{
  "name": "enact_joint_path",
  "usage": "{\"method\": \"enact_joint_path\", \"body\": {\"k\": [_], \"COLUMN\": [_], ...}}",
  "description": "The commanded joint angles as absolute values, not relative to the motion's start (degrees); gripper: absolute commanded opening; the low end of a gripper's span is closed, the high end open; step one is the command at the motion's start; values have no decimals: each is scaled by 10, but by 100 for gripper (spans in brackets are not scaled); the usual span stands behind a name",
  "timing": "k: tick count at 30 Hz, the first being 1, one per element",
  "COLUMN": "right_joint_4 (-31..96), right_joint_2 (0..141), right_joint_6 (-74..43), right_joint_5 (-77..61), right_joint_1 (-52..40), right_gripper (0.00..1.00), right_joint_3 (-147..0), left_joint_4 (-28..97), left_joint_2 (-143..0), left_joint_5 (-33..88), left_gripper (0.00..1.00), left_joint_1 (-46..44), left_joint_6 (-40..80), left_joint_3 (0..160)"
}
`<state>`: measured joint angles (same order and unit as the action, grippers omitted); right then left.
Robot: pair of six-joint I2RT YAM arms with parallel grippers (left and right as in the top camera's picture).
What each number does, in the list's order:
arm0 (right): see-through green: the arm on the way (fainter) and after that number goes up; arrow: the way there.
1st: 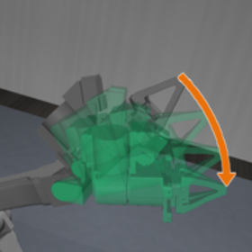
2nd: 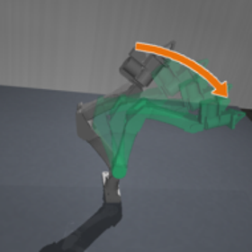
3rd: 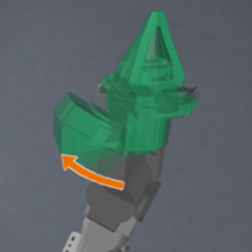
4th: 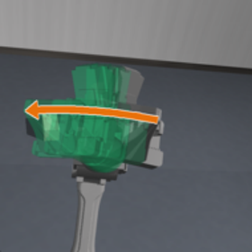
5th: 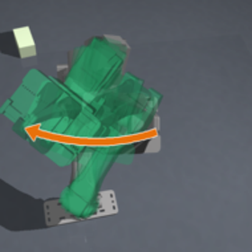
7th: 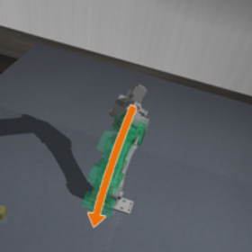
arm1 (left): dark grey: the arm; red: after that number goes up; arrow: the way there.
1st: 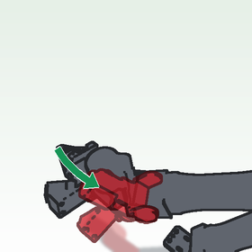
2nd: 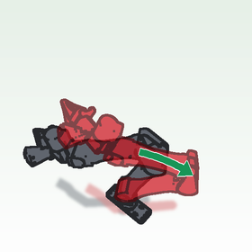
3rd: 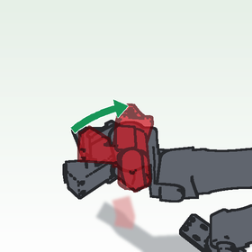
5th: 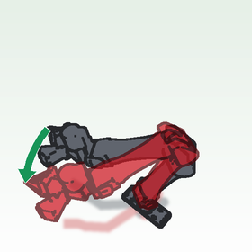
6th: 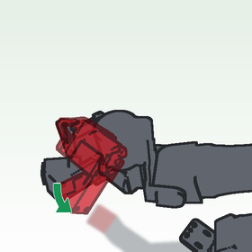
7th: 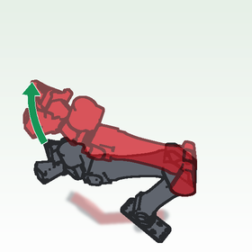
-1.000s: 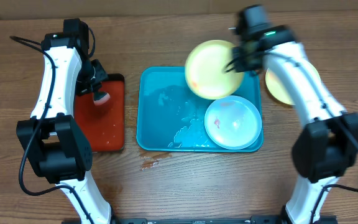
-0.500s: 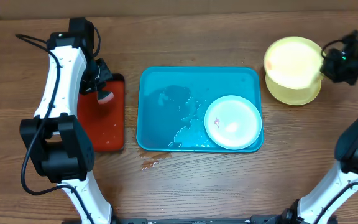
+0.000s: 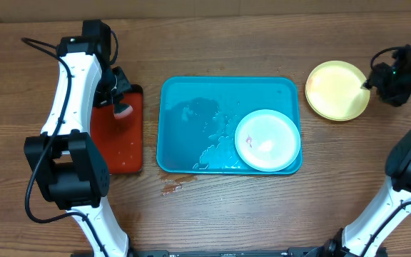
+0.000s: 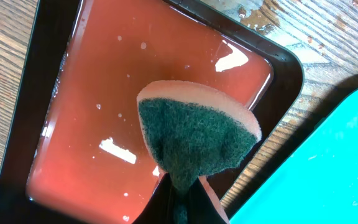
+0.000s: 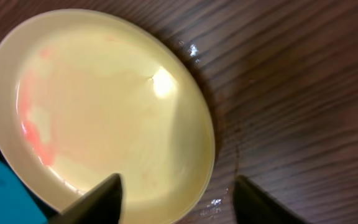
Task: Clean dirty plates on tray and stack at the side
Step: 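Stack the yellow plate onto the first cleaned plate with the right gripper, then reach the right gripper to the pale plate rim on the blue tray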
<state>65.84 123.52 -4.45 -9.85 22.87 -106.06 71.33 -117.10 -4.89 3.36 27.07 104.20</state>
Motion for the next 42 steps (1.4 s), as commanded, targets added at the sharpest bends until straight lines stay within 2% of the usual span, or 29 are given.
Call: {"method": "enact_joint_path", "body": {"k": [1,4,8,11,15,17,33,39,42], "right_joint_4": [669,686,720,739,741,736,694,721,748], "right_joint_2": [1238,1238,1238,1238,1238,1238,1238,1238,1238], "right_joint_6": [11,84,186,230,229,230,236,183,163], "right_joint_5": [-182,-233,-227,-177,-51,-43,-58,-63,-72], "right_joint_1": [197,160,85,25,-53,-71,-85,-86,-86], "right_gripper": [68,68,68,68,70,72,72,61,61], "right_joint_3": [-1061,-1061,-1061,-1061,-1050,-1036,-945,-938,-938], "left_joint_4": [713,713,713,713,713,713,713,713,713], "left_joint_2": [-1151,-1151,-1151,-1151,-1151,-1151,-1151,-1151,-1151], "left_joint_5": [-44,-44,-44,-44,-44,-44,-44,-44,-44], "left_gripper": [4,4,4,4,4,4,4,4,4], "left_joint_1": [29,29,29,29,29,29,29,29,29], "left_joint_6": [270,270,270,270,270,270,270,270,270], "left_joint_3": [1052,1052,1052,1052,1052,1052,1052,1052,1052]}}
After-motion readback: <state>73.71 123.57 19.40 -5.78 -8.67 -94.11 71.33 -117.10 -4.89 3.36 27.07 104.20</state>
